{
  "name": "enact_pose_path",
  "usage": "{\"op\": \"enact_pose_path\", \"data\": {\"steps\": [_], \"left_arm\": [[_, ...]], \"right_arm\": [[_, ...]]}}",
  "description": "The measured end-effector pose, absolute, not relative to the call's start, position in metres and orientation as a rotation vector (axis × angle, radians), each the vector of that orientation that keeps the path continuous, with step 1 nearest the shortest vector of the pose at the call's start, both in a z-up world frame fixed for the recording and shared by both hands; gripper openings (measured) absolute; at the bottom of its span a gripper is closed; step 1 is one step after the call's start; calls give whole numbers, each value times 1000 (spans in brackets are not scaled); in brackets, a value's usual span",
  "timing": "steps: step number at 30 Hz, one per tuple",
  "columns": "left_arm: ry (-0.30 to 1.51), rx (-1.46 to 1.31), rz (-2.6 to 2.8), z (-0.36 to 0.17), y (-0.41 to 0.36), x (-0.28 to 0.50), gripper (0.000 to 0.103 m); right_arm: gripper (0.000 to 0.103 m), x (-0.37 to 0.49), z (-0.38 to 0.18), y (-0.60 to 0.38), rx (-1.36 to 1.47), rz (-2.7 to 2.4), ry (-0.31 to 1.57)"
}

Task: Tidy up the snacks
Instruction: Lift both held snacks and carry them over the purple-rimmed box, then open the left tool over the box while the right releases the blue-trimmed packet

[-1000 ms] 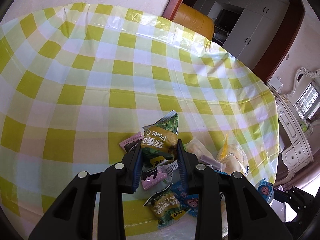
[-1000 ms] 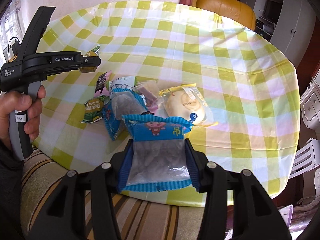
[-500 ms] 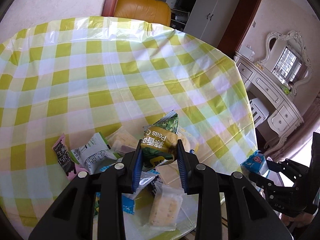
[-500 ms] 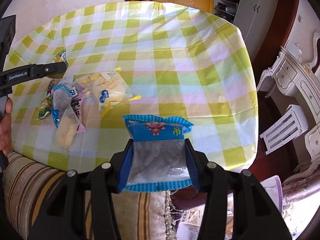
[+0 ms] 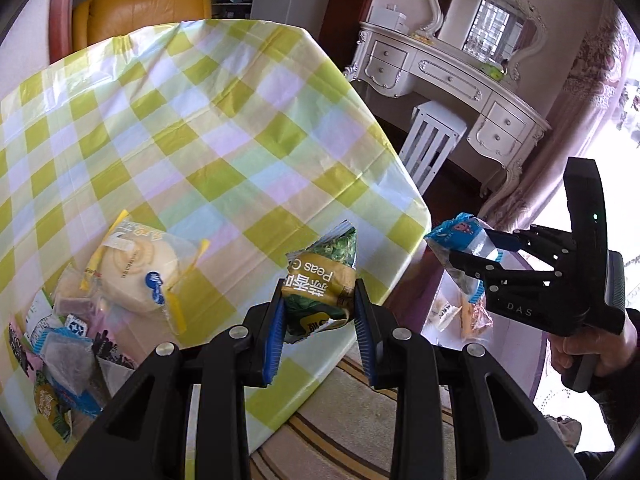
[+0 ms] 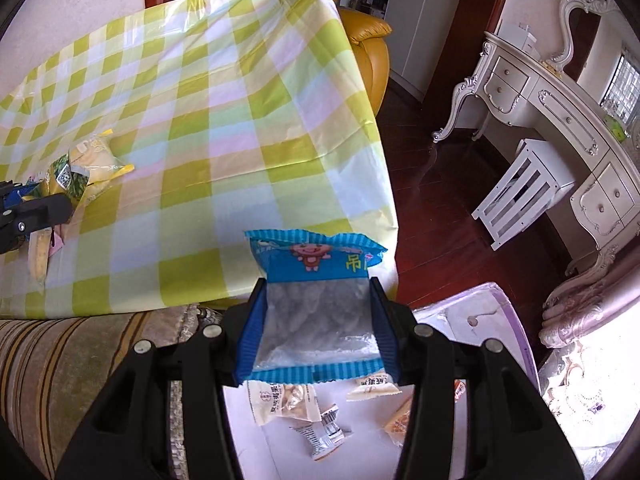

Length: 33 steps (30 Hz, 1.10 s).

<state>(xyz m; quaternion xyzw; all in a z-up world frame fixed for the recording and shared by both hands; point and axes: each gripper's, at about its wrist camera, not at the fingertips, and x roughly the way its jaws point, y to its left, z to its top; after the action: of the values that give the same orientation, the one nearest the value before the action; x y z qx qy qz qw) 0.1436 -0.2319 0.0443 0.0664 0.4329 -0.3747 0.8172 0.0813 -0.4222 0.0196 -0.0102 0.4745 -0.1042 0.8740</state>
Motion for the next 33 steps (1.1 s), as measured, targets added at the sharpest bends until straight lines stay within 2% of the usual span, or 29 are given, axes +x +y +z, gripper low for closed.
{"op": "enact_pose_path", "data": {"steps": [12,33], "left_arm": [[1023,370,-1048,14,-334,91,31],[1178,594,-1158,-30,-412,75,31]], "right_arm": [[49,53,-12,-494,78,-334,1036],[50,31,-53,-545,181,-431,1091]]}}
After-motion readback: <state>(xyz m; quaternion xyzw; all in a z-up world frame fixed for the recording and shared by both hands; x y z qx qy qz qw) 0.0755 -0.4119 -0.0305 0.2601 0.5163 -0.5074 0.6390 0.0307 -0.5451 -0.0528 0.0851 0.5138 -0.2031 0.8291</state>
